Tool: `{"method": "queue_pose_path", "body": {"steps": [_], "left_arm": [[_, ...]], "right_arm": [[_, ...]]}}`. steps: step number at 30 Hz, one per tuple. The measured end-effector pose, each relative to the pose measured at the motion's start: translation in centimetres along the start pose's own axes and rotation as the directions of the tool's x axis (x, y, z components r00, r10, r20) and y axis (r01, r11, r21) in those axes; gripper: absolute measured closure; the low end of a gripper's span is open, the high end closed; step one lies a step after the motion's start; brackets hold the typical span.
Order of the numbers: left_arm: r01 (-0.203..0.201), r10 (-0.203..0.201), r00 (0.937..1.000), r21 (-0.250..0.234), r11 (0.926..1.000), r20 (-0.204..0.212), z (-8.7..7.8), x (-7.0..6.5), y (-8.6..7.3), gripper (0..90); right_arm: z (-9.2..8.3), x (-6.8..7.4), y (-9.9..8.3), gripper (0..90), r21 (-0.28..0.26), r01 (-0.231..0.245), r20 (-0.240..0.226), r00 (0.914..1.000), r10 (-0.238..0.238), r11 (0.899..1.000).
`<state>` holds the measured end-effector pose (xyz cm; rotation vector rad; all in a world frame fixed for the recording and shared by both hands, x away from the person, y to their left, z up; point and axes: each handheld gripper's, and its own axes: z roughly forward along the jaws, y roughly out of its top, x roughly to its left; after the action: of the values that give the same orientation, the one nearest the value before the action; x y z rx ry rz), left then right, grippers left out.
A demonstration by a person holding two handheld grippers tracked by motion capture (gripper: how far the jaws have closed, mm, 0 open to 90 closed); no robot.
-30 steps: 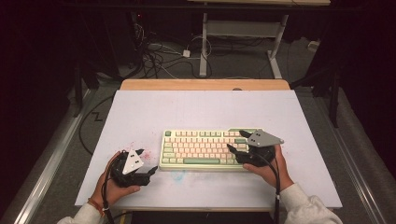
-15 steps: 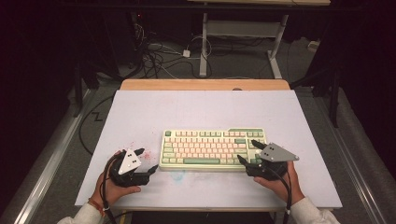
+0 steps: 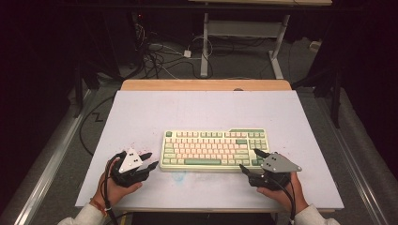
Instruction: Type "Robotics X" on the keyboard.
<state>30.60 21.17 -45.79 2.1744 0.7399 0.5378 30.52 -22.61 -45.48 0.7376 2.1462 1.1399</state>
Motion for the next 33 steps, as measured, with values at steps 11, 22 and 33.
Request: {"method": "queue_pose_path", "body": {"steps": [11, 22, 33], "left_arm": [[-0.061, 0.057, 0.9957, 0.058, 0.9965, 0.073, 2.0, -0.7, 3.5, 88.1], [-0.141, 0.126, 0.9814, 0.103, 0.9846, 0.145, 5.5, -1.9, 7.3, 88.0], [-0.207, 0.179, 0.9634, 0.126, 0.9703, 0.199, 9.2, -3.5, 10.6, 88.0]], "right_arm": [[0.4, 0.1, -0.1, 28.3, 0.022, 0.009, -0.009, 0.9999, -0.008, 1.0], [0.8, 0.2, -0.4, 28.5, 0.046, 0.008, -0.021, 0.9998, -0.007, 0.999], [1.1, 0.3, -0.5, 28.7, 0.063, 0.013, -0.032, 0.9994, -0.011, 0.998]]}}
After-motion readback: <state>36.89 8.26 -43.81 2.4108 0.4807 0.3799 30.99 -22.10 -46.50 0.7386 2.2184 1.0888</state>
